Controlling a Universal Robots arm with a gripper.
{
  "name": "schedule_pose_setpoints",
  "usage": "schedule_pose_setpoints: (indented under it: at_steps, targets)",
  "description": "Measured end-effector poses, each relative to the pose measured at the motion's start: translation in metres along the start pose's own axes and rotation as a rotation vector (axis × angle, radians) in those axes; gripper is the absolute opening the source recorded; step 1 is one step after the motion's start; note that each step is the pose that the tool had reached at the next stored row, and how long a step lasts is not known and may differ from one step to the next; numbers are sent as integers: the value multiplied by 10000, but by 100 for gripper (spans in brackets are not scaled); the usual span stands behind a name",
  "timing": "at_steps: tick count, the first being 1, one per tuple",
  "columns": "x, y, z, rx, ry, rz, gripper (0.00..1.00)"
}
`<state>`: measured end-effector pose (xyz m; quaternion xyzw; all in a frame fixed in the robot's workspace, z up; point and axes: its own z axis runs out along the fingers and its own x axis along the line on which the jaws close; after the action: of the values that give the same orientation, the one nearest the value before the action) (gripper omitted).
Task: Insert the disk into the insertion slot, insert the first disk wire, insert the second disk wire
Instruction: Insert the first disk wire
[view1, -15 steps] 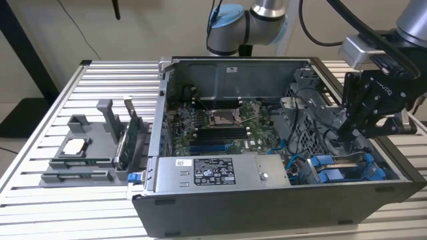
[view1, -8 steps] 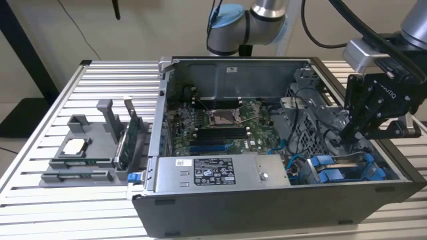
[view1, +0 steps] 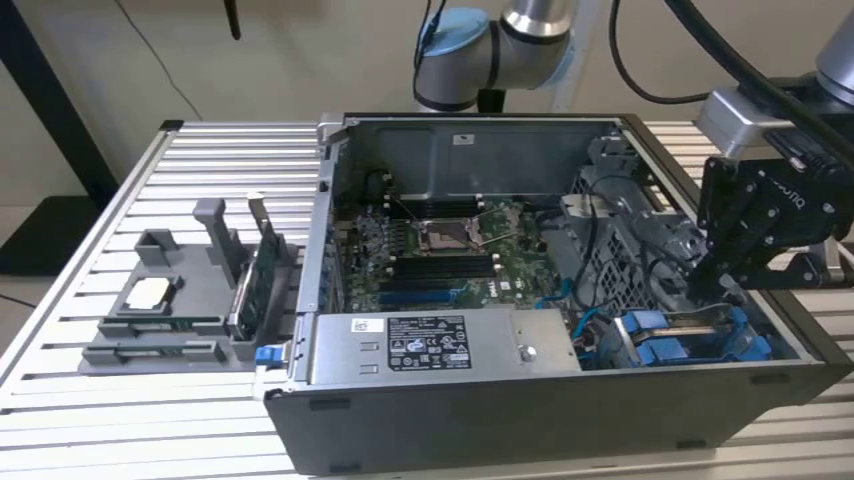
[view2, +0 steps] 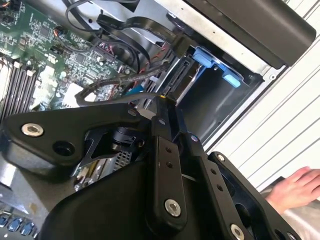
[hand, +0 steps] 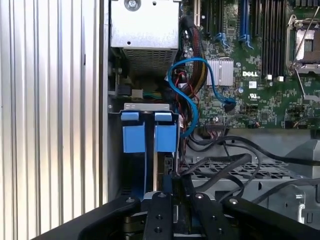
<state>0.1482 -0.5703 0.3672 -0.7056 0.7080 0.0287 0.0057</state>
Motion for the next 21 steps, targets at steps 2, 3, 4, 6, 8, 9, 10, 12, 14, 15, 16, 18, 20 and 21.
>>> schedule_pose_setpoints:
  at_steps: [2,3,4,6,8,9,10,12,14,15,16,18,20,21]
  targets:
    - [12,-3,7,0,6,-1,19]
    - [18,-5,11,0,9,-1,19]
    - [26,-7,14,0,11,-1,19]
    - [42,-12,22,0,13,-1,19]
    - [56,-20,29,0,17,-1,19]
    - [57,-23,35,0,19,-2,19]
    - [58,-25,41,0,27,0,19]
    - [59,-32,53,0,29,0,19]
    - [60,-42,72,0,30,0,19]
    - [59,-48,84,0,29,-1,19]
    - [58,-54,96,0,30,-2,19]
    - [51,-64,117,0,33,-4,19]
    - [43,-78,141,-1,30,-9,19]
    - [40,-87,152,-1,28,-11,19]
